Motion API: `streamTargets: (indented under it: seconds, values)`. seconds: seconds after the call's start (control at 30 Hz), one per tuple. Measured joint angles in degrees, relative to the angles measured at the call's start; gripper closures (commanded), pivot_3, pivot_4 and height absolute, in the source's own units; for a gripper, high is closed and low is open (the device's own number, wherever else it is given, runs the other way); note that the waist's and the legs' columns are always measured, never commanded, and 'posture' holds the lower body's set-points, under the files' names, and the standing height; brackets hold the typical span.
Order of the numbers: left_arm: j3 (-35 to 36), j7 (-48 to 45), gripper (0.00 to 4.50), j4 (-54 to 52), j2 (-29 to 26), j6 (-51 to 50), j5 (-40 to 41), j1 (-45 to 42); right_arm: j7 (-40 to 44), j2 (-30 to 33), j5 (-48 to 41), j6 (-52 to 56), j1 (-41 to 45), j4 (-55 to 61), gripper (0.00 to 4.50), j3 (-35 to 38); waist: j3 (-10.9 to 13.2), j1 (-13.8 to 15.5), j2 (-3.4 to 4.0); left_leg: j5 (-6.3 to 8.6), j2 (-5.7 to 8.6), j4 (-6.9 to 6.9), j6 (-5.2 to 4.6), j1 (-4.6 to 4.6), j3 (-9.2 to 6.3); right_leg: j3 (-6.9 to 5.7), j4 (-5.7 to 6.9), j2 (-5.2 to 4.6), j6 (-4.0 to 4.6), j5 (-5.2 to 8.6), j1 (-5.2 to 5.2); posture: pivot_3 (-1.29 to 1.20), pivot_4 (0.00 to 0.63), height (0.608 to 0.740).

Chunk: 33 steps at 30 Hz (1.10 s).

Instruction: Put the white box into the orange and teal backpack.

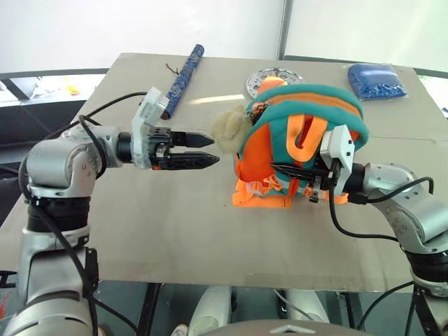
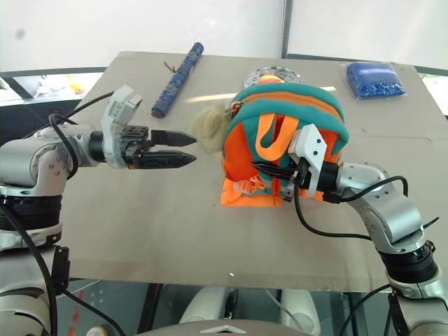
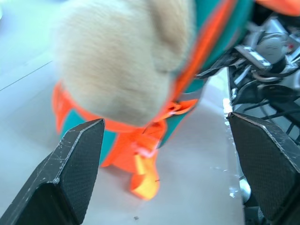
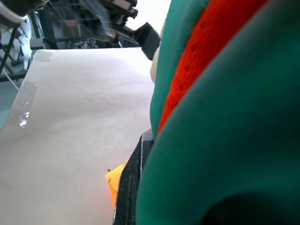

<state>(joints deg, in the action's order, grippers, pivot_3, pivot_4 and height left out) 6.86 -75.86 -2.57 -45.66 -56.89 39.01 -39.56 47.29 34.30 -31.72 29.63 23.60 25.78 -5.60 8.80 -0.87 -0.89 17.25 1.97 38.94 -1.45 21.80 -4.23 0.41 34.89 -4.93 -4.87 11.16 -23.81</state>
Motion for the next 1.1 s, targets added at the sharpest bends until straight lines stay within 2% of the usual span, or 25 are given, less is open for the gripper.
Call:
streamTargets:
  seconds: [0.23, 0.33, 0.53, 0.57, 0.6, 1.0, 1.1]
  values:
    - [1.2, 15.1, 0.17, -1.3, 8.9, -0.3, 0.6, -2.9, 1.1, -0.1, 0.3, 0.0, 0.6, -1.0, 4.5, -0.1, 0.0, 0.3, -0.01, -0.01, 0.06, 0.04, 0.02, -0.04, -0.03, -0.01, 0.03, 0.0, 0.0, -0.01, 0.06, 0.0, 0.15, 0.733]
    - [-1.0, 21.1, 0.98, -0.9, 11.6, 0.3, -2.0, -4.2, 1.1, -0.3, 0.4, 0.0, 0.6, -1.0, 4.5, -0.2, 0.0, 0.3, -0.01, -0.02, 0.1, 0.04, 0.03, -0.03, -0.03, 0.0, 0.01, -0.03, 0.0, -0.01, 0.06, 0.0, 0.15, 0.733]
    - [-4.7, 27.4, 3.77, 1.7, 16.6, 5.4, -7.1, -4.0, 1.0, -0.4, 0.5, 0.2, 0.3, -0.8, 4.5, -0.1, 0.0, 0.4, -0.01, -0.02, 0.12, 0.03, 0.03, -0.01, -0.04, -0.01, -0.01, -0.04, 0.0, -0.01, 0.05, 0.0, 0.15, 0.733]
    - [-4.7, 27.8, 4.2, 1.8, 17.1, 5.8, -7.3, -4.0, 0.9, -0.4, 0.5, 0.2, 0.2, -0.7, 4.5, -0.1, 0.0, 0.3, -0.01, -0.02, 0.12, 0.03, 0.03, -0.01, -0.04, -0.01, -0.01, -0.04, 0.0, -0.01, 0.05, 0.0, 0.15, 0.733]
    - [-4.7, 28.4, 4.45, 2.0, 17.4, 6.4, -7.3, -4.0, 0.8, -0.4, 0.6, 0.2, 0.0, -0.5, 4.5, -0.1, 0.0, 0.3, -0.01, -0.02, 0.12, 0.03, 0.03, -0.01, -0.04, -0.01, 0.0, -0.04, 0.0, -0.01, 0.05, 0.0, 0.15, 0.733]
    - [-0.8, 29.1, 4.45, 4.2, 17.1, 9.0, -6.9, -2.7, -1.8, -0.8, 1.0, 0.8, -0.7, 0.0, 4.5, 0.5, 0.0, 0.2, -0.01, -0.02, 0.12, 0.03, 0.04, -0.02, -0.05, -0.01, 0.0, -0.04, 0.0, -0.01, 0.04, 0.0, 0.15, 0.733]
    - [-0.5, 29.3, 4.45, 5.6, 14.5, 11.0, -8.1, -0.3, -10.0, -5.9, 0.5, 4.2, 2.6, -4.0, 4.5, 4.3, 0.0, -0.2, 0.02, -0.04, 0.15, 0.0, 0.08, -0.14, 0.02, 0.18, 0.08, -0.03, 0.02, -0.04, 0.03, 0.0, 0.15, 0.733]
